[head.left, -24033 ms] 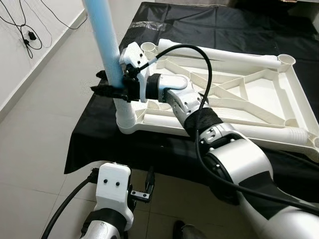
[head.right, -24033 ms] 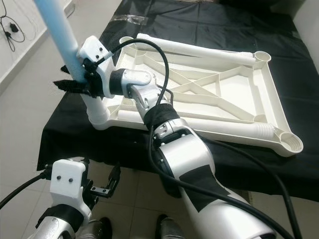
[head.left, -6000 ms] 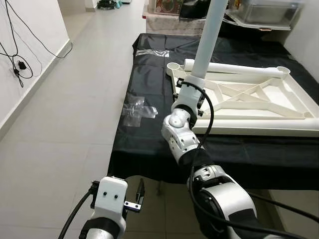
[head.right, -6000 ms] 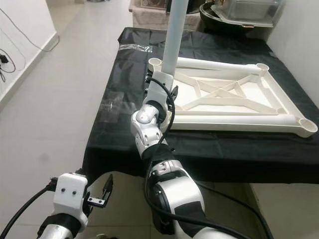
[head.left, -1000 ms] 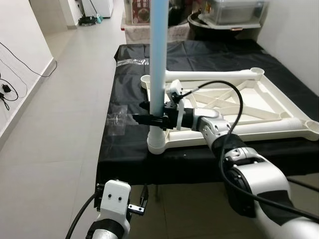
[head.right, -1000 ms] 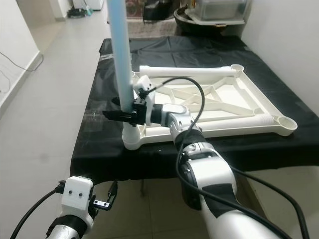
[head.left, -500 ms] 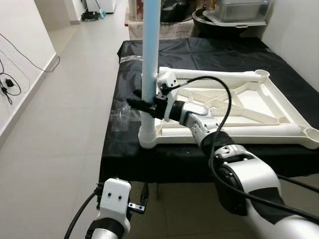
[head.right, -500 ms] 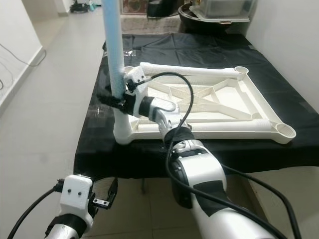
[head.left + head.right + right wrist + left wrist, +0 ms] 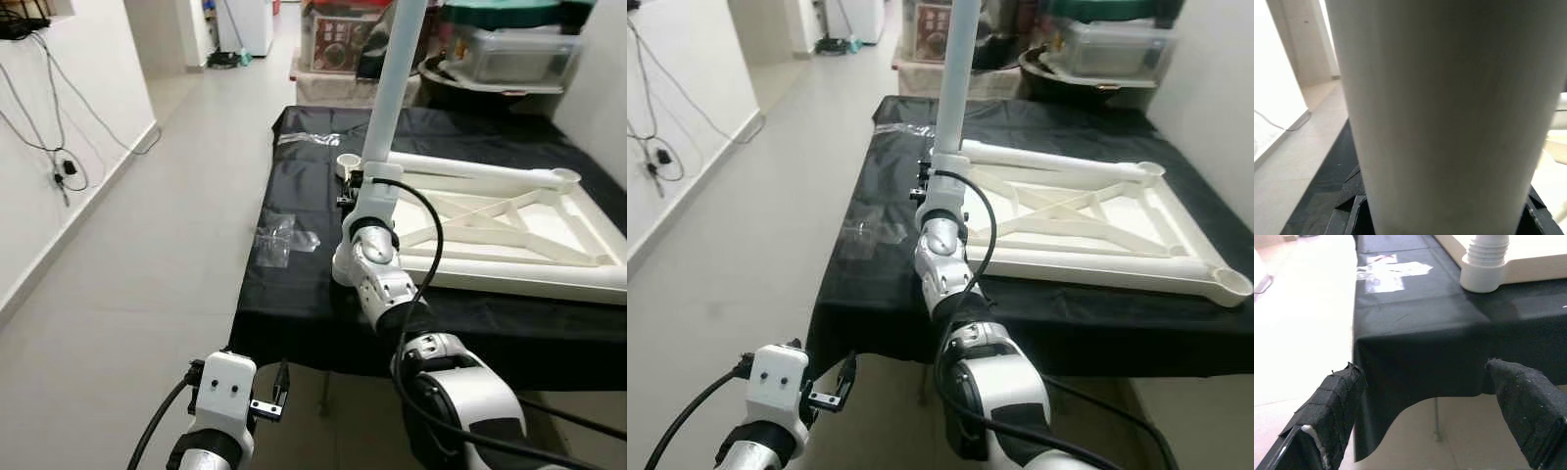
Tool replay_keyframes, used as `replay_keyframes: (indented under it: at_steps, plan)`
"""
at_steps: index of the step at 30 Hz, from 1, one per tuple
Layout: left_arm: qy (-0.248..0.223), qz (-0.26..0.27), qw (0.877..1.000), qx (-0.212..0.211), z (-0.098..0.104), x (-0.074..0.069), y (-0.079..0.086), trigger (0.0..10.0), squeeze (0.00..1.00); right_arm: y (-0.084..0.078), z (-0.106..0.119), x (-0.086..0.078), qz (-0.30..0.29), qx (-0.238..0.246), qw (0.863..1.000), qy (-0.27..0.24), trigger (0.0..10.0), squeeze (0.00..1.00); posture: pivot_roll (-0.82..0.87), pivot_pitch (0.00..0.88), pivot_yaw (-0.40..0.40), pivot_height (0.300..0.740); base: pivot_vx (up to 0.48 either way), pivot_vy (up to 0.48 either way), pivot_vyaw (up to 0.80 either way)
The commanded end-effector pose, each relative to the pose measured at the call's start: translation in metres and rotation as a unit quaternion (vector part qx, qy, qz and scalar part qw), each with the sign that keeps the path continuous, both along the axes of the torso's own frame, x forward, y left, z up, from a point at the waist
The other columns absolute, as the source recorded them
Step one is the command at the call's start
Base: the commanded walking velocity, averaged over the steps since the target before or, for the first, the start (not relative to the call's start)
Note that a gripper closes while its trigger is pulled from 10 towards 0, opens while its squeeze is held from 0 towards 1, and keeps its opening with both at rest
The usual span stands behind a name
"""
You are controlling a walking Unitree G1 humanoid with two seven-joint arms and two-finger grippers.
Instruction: Building children table
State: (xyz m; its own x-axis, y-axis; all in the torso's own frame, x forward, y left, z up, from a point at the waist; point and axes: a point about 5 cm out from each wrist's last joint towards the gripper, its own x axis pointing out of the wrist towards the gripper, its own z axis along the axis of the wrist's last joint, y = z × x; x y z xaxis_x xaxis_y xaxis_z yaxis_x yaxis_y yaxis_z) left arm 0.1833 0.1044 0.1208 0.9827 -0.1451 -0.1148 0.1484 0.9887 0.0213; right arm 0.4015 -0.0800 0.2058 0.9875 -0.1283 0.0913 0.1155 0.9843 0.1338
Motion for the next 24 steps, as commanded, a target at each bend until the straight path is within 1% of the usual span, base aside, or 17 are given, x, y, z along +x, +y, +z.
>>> replay_keyframes:
  at_steps: [1, 2, 4, 5, 6, 9, 10, 12, 14, 15, 17, 18, 19, 20, 22, 23, 24]
  plan:
    - [0.010, -0.001, 1.000, 0.002, -0.005, -0.001, 0.001, 10.0, 0.00, -0.010, -0.026, -0.003, -0.036, 0.048, 0.996, 0.059, 0.0, 0.00, 0.14, 0.088, -0.024, 0.740, 0.000, 0.000, 0.00]
    - [0.010, -0.001, 1.000, 0.002, -0.005, 0.000, 0.001, 10.0, 0.00, -0.004, -0.022, -0.003, -0.013, 0.044, 0.998, 0.050, 2.9, 0.00, 0.14, 0.088, -0.024, 0.740, 0.000, 0.000, 0.00]
    - [0.010, -0.001, 1.000, 0.002, -0.005, 0.000, 0.001, 10.0, 0.00, -0.004, -0.022, -0.003, -0.013, 0.044, 0.998, 0.050, 2.9, 0.00, 0.14, 0.088, -0.024, 0.740, 0.000, 0.000, 0.00]
    - [0.010, -0.001, 1.000, 0.002, -0.005, 0.000, 0.001, 10.0, 0.00, 0.001, -0.020, -0.003, 0.003, 0.041, 0.998, 0.045, 10.0, 0.00, 0.14, 0.088, -0.024, 0.740, 0.000, 0.000, 0.00]
    - [0.011, -0.001, 1.000, 0.002, -0.006, 0.000, 0.001, 10.0, 0.00, 0.006, -0.015, -0.003, 0.025, 0.032, 0.999, 0.028, 10.0, 1.00, 0.13, 0.087, -0.020, 0.740, 0.000, 0.000, 0.00]
    - [0.011, -0.002, 1.000, 0.001, -0.006, 0.001, 0.002, 10.0, 0.00, 0.008, -0.006, -0.002, 0.076, 0.028, 0.997, -0.010, 10.0, 1.00, 0.13, 0.086, -0.018, 0.740, 0.000, 0.000, 0.00]
    - [0.011, -0.002, 1.000, 0.001, -0.006, 0.001, 0.002, 10.0, 0.00, 0.008, -0.003, -0.001, 0.104, 0.036, 0.994, -0.021, 10.0, 0.00, 0.13, 0.086, -0.018, 0.740, 0.000, 0.000, 0.00]
    - [0.010, -0.002, 1.000, 0.001, -0.006, 0.001, 0.002, 10.0, 0.00, 0.008, -0.001, -0.001, 0.123, 0.041, 0.991, -0.030, 10.0, 0.00, 0.13, 0.086, -0.018, 0.740, 0.000, 0.000, 0.00]
    - [0.010, -0.002, 1.000, 0.000, -0.006, 0.001, 0.001, 10.0, 0.00, 0.004, 0.007, -0.002, 0.217, 0.049, 0.973, -0.066, 10.0, 0.00, 0.13, 0.089, -0.022, 0.740, 0.000, 0.000, 0.00]
    - [0.010, -0.002, 1.000, 0.000, -0.006, 0.001, 0.001, 10.0, 0.00, 0.004, 0.007, -0.002, 0.217, 0.049, 0.973, -0.066, 10.0, 0.00, 0.13, 0.089, -0.022, 0.740, 0.000, 0.000, 0.00]
    - [0.010, -0.001, 1.000, -0.001, -0.006, 0.001, 0.001, 10.0, 0.00, 0.000, 0.007, -0.002, 0.330, 0.071, 0.940, -0.057, 10.0, 0.00, 0.13, 0.089, -0.022, 0.740, 0.000, 0.000, 0.00]
    - [0.010, -0.001, 1.000, -0.002, -0.006, 0.001, 0.001, 10.0, 0.00, -0.001, 0.005, -0.002, 0.362, 0.082, 0.928, -0.046, 10.0, 0.00, 0.13, 0.089, -0.022, 0.740, 0.000, 0.000, 0.00]
    - [0.009, -0.001, 1.000, -0.002, -0.006, 0.000, 0.000, 10.0, 0.00, 0.000, 0.005, -0.005, 0.429, 0.066, 0.900, -0.035, 10.0, 0.00, 0.13, 0.094, -0.021, 0.740, 0.000, 0.000, 0.00]
    - [0.009, -0.001, 1.000, -0.002, -0.006, 0.000, 0.000, 10.0, 0.00, 0.000, 0.005, -0.005, 0.429, 0.066, 0.900, -0.035, 10.0, 0.00, 0.13, 0.094, -0.021, 0.740, 0.000, 0.000, 0.00]
    - [0.009, -0.002, 1.000, -0.003, -0.006, 0.000, 0.000, 10.0, 0.00, 0.000, 0.004, -0.011, 0.522, 0.037, 0.852, -0.019, 10.0, 0.00, 0.13, 0.094, -0.021, 0.740, 0.000, 0.000, 0.00]
    - [0.009, -0.002, 1.000, -0.003, -0.006, 0.000, 0.000, 10.0, 0.00, 0.000, 0.004, -0.011, 0.522, 0.037, 0.852, -0.019, 10.0, 0.00, 0.13, 0.094, -0.021, 0.740, 0.000, 0.000, 0.00]
    - [0.009, -0.002, 1.000, -0.003, -0.006, 0.000, 0.000, 10.0, 0.00, 0.003, 0.002, -0.017, 0.589, 0.022, 0.808, 0.001, 10.0, 0.00, 0.14, 0.098, -0.022, 0.740, 0.000, 0.000, 0.00]
